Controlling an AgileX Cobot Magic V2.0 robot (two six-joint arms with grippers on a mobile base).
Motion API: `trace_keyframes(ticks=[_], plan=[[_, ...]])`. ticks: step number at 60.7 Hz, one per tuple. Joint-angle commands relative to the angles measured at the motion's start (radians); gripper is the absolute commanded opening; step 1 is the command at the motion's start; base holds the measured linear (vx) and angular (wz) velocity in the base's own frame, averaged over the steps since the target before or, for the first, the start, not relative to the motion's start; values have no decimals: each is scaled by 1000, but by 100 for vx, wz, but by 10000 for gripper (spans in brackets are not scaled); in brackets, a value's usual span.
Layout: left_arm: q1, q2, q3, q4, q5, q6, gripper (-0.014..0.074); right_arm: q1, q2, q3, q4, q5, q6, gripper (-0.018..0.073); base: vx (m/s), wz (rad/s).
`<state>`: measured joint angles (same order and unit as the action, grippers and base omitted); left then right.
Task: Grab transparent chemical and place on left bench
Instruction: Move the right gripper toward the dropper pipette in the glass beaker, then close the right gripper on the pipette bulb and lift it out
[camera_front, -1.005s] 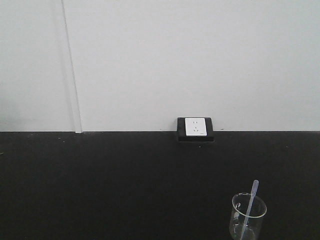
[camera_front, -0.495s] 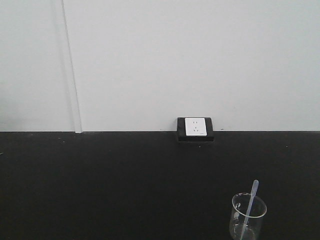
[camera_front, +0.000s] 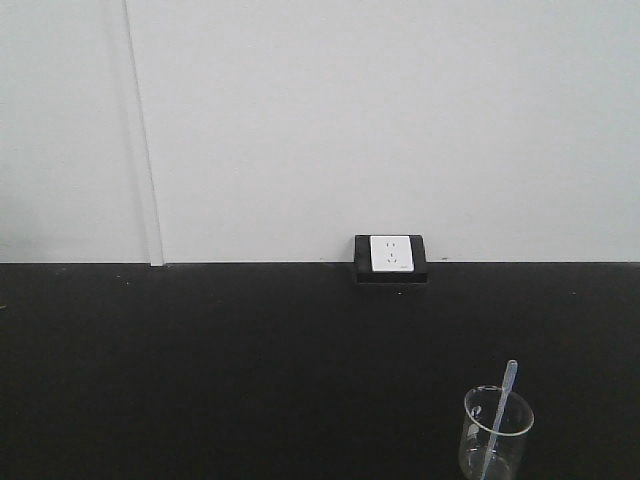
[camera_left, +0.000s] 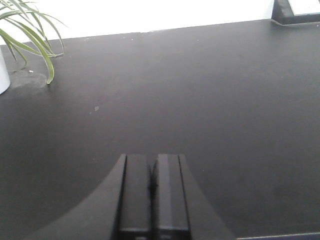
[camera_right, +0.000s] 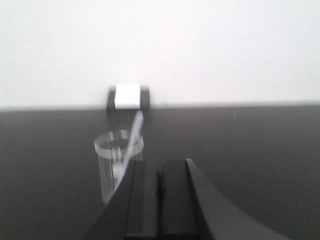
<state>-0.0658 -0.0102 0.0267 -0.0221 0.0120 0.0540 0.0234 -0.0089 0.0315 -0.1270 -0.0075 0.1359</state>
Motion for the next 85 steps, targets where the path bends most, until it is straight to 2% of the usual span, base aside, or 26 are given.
trace_keyframes(ticks=[1, 4, 16, 27, 41, 54, 63, 71, 85], plan=[[-2, -19, 16, -1, -78, -8, -3, -6, -6, -15, -1, -216, 11, -5, 0, 0], [-2, -19, 16, -1, -78, -8, -3, -6, 13, -43, -1, -199, 27, -3, 0, 0], [-2, -19, 16, -1, -78, -8, -3, -6, 209, -267, -2, 8, 34, 0, 0, 0], [-2, -19, 16, -1, -78, -8, -3, -6, 445, -385, -2, 8, 34, 22, 0, 0], [-2, -19, 16, -1, -78, -8, -3, -6, 706, -392, -2, -145, 60, 104, 0, 0], [-2, -19, 16, -1, -78, -8, -3, -6, 913, -392, -1, -300, 78, 308, 0, 0], [-2, -19, 16, -1, -78, -8, -3, -6, 1067, -392, -1, -530, 74, 415, 0, 0], [-2, -19, 16, -1, -78, -8, -3, -6, 1215, -406, -9, -757, 74, 433, 0, 0], [-2, -19, 16, -1, -78, -8, -3, -6, 1479, -595, -59, -747, 117, 432, 0, 0]])
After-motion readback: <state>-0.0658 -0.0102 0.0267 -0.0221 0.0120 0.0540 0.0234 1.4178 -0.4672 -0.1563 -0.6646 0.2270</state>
